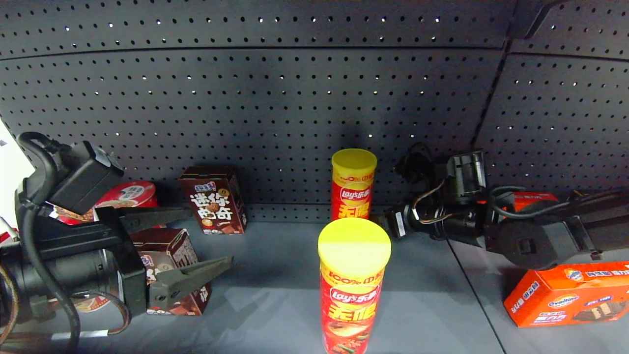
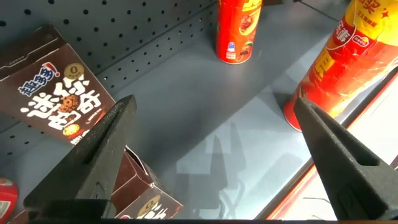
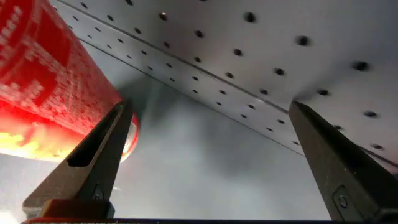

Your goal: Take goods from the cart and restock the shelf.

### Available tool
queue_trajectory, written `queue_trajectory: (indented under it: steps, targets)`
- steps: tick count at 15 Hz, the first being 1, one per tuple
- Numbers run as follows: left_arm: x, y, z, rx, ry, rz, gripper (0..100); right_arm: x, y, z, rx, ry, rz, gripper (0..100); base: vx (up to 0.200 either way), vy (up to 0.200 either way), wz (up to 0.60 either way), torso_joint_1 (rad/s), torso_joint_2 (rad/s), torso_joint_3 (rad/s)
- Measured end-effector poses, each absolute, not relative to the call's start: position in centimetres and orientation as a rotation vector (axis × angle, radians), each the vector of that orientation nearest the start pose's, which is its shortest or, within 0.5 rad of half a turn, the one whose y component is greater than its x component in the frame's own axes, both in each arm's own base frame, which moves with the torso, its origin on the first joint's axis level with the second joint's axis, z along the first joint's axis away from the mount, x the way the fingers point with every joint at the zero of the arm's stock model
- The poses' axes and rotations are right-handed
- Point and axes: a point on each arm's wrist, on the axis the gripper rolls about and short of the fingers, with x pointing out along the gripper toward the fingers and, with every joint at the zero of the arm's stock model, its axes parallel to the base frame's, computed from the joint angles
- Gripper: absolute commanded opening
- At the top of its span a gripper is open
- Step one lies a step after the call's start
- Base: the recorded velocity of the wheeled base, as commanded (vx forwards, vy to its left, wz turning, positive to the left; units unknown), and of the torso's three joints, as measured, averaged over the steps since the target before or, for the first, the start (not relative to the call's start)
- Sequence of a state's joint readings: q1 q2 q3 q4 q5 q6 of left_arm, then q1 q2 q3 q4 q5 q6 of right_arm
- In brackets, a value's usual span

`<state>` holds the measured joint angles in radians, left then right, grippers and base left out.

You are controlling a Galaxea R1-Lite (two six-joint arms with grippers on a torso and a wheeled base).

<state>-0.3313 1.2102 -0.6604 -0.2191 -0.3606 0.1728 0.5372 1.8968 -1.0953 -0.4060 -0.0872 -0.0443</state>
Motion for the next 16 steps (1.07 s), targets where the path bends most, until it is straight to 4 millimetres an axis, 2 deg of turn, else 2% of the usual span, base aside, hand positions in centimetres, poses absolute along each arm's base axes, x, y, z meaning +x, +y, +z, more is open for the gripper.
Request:
queue_trajectory:
  steps: [16]
  targets:
    - [16.2,-6.4,21.6,0.158,0.291,-0.712,100,31.7,19.9,16.1,-0.178,0.389,0.479,100,0.000,0.000,0.00,0.000,0.00,0.000]
